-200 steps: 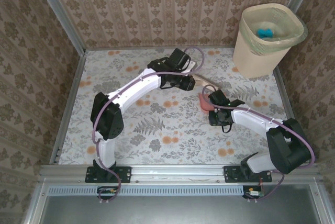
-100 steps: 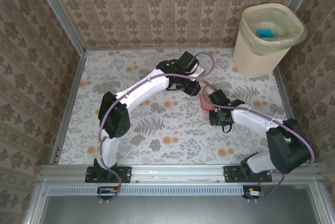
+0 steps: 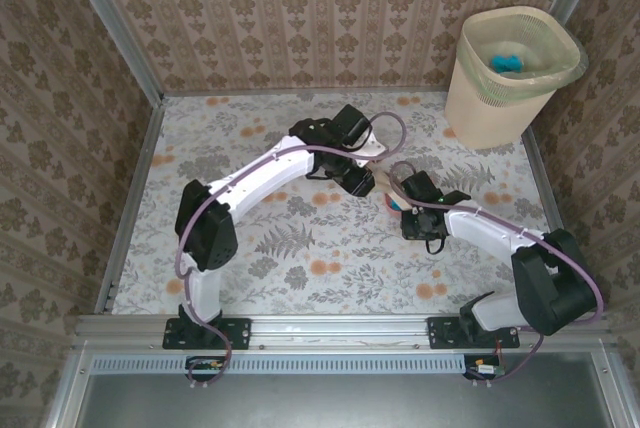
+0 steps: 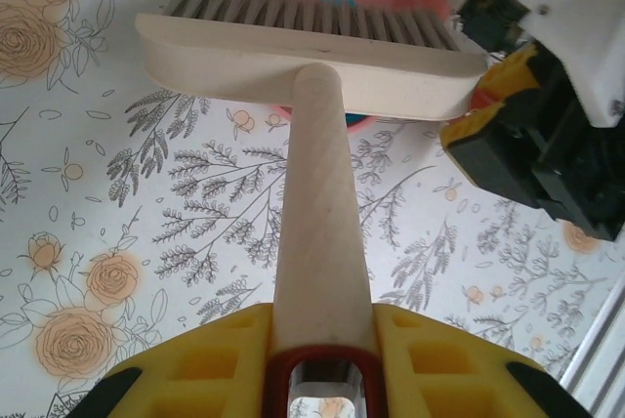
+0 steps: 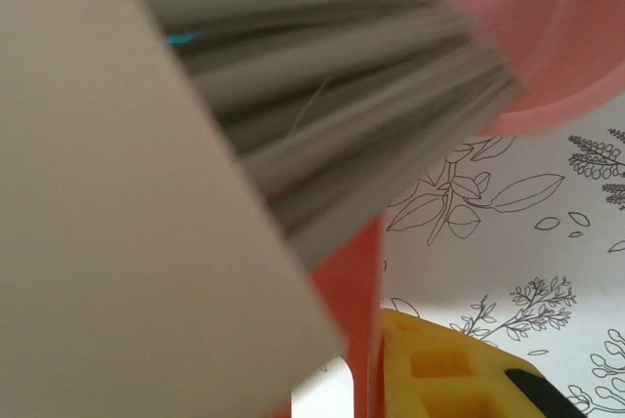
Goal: Sweep away the paper scraps from the table
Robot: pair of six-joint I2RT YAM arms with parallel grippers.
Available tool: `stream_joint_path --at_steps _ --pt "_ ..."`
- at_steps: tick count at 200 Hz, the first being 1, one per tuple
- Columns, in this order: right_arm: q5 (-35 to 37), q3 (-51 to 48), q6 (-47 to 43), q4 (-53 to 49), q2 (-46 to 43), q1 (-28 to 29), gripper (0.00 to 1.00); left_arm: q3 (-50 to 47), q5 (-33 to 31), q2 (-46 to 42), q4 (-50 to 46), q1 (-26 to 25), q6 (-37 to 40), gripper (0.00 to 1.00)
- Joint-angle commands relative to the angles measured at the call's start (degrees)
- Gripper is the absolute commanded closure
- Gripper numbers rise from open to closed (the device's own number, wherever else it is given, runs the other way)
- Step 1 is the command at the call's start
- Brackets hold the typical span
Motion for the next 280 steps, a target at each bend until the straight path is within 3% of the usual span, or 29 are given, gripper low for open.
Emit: stream_joint_path --at_steps 1,63,146,197,241,280 --pt "-0.1 -1.0 0.6 -0.7 -1.6 -0.5 1.0 -1.5 2.1 -4.7 4.0 1.5 0.1 1.0" --pt "-0.1 -1.3 0.6 -0.8 -2.0 -0.6 1.0 -7.2 2.9 -9.6 11.5 6.0 -5.8 1.0" --pt "0.1 -2.0 1.0 -0.7 -3.3 -0.6 1.0 -19.8 -6.7 -20.1 25.9 12.3 -17.1 1.0" --pt "-1.2 -4.4 1.2 1.7 -8.3 -0.6 1.0 -30.0 -11.0 -29.2 35.1 17.5 -25.2 1.0" --pt "-2.6 -4.6 3.3 -0.2 -13.4 -0.3 1.0 -32.9 -14.1 -32.6 35.7 19.9 -28.9 1.0" --pt "-0.8 -0.3 5.8 -9.1 -20.1 1.4 1.0 -36.1 -13.7 -34.4 37.9 22.7 -33.0 1.0"
